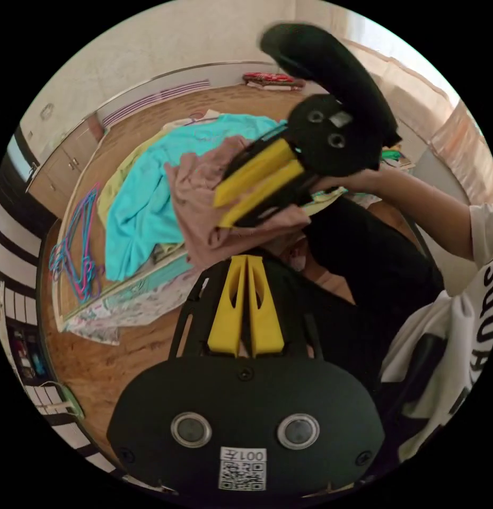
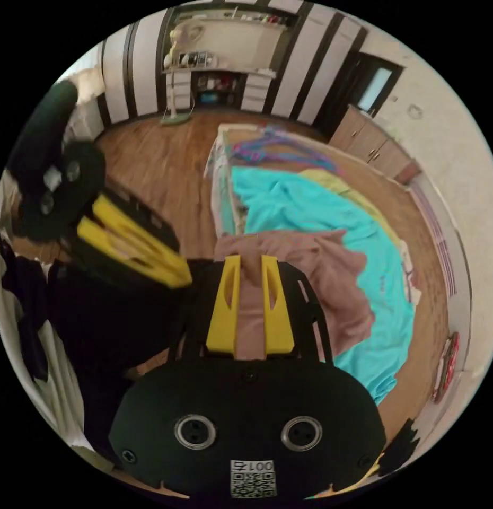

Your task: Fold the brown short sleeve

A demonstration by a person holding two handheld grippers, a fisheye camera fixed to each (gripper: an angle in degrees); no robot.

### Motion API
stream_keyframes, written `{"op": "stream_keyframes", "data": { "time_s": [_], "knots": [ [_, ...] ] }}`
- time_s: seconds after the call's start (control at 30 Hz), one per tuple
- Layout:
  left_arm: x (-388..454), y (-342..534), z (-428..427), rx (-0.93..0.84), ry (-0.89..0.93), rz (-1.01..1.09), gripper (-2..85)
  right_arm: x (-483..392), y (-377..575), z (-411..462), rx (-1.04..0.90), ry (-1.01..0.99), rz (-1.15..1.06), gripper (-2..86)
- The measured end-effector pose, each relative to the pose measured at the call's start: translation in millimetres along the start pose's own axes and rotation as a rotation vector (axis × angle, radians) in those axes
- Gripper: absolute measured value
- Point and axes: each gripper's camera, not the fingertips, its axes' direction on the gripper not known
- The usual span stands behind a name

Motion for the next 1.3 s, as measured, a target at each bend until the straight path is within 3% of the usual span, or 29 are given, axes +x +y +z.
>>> {"op": "stream_keyframes", "data": {
  "time_s": [0.13,0.3,0.43,0.63,0.87,0.97,1.1,1.3],
  "knots": [
    [-14,21,1,-0.018,-0.13,0.017,-0.5,-19,17,-2,0.004,-0.05,0.032,7.1],
    [-14,19,2,0.135,-0.119,0.185,6.5,-20,46,-14,-0.068,0.092,0.222,9.6],
    [-9,4,11,0.146,-0.129,0.184,10.2,-29,46,0,-0.1,0.083,0.334,11.5],
    [-7,-1,22,0.147,-0.265,0.029,4.1,-50,23,25,-0.148,0.244,0.384,6.4],
    [-30,28,-16,0.284,-0.135,-0.211,-0.1,-72,24,-2,-0.121,0.472,0.354,1.6],
    [-31,41,-5,0.245,-0.022,-0.247,-0.6,-72,38,-9,-0.14,0.442,0.436,1.6],
    [-18,55,21,0.1,-0.087,-0.254,-0.8,-77,50,1,-0.198,0.356,0.443,2.2],
    [-15,72,21,0.04,-0.152,-0.296,0.8,-80,52,-19,-0.138,0.299,0.423,7.7]
  ]
}}
